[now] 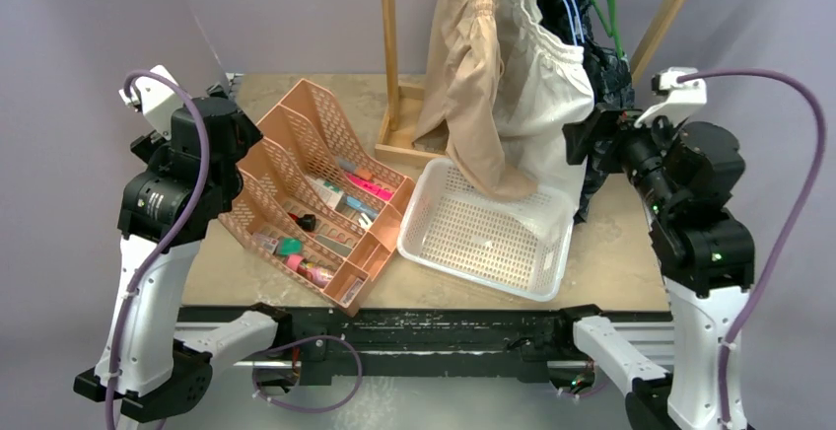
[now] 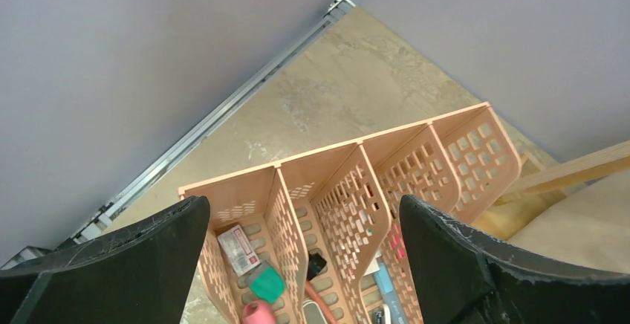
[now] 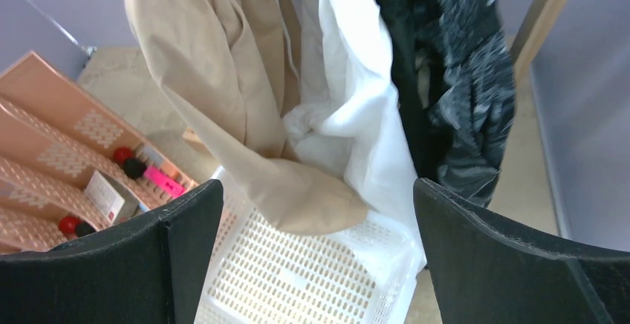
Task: Remove the shorts from the hanger
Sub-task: Move the distractor to the corner of the board.
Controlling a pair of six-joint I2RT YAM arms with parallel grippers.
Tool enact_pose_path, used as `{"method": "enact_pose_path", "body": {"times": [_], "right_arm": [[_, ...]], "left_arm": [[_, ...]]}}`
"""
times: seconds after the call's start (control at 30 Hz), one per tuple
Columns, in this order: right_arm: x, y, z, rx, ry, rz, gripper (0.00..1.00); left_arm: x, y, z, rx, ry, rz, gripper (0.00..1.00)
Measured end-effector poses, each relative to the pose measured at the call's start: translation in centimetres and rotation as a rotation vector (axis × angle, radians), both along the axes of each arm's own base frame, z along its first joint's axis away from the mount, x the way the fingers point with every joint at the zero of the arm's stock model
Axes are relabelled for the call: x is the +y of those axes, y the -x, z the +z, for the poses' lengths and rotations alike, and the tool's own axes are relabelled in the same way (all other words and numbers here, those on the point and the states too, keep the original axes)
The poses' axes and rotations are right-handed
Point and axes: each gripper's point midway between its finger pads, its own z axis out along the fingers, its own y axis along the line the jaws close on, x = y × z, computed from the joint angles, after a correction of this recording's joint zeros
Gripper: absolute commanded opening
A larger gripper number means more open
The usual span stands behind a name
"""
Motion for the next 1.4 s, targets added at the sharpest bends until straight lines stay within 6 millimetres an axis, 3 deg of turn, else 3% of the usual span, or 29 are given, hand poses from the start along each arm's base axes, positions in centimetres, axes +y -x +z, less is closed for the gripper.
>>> {"method": "enact_pose_path", "body": {"times": [0.17,0.37,0.57,0.83,0.97,1.07,1.17,1.27,1.4], "right_arm": [[1.3,-1.4,-4.8,0.079,-0.024,0.067,0.99],[3.8,-2.5,-11.8,0.191,-0.092,0.216,0.99],[8.2,-1.6,-17.1,0.275,-0.161,0.436,0.99],[15.2,0.8,-20.1,0.326,-0.158,0.727,0.99],[17.2,1.4,-20.9,0.332,-0.149,0.797,0.99],[17.8,1.2,-21.1,0.330,-0.140,0.801,0.99],[17.8,0.6,-21.1,0.316,-0.130,0.770,0.99],[17.6,0.0,-20.8,0.295,-0.127,0.736,1.00],[17.2,-0.7,-20.5,0.274,-0.127,0.687,0.99]], "left_arm": [[0.4,-0.3,-2.2,0.048,-0.016,0.019,1.00],[0.8,-0.7,-6.2,0.158,-0.042,0.045,0.99],[-1.6,-1.5,-10.9,0.221,0.057,-0.085,0.99],[-10.1,-2.0,-15.8,0.278,0.224,-0.448,0.99],[-18.6,-0.2,-17.8,0.321,0.256,-0.720,0.97],[-24.9,2.7,-20.0,0.388,0.243,-0.898,0.96],[-29.4,5.6,-22.1,0.448,0.217,-1.005,0.96],[-32.2,7.6,-23.8,0.488,0.210,-1.057,0.96],[-33.8,8.9,-26.1,0.532,0.206,-1.042,0.95]]}}
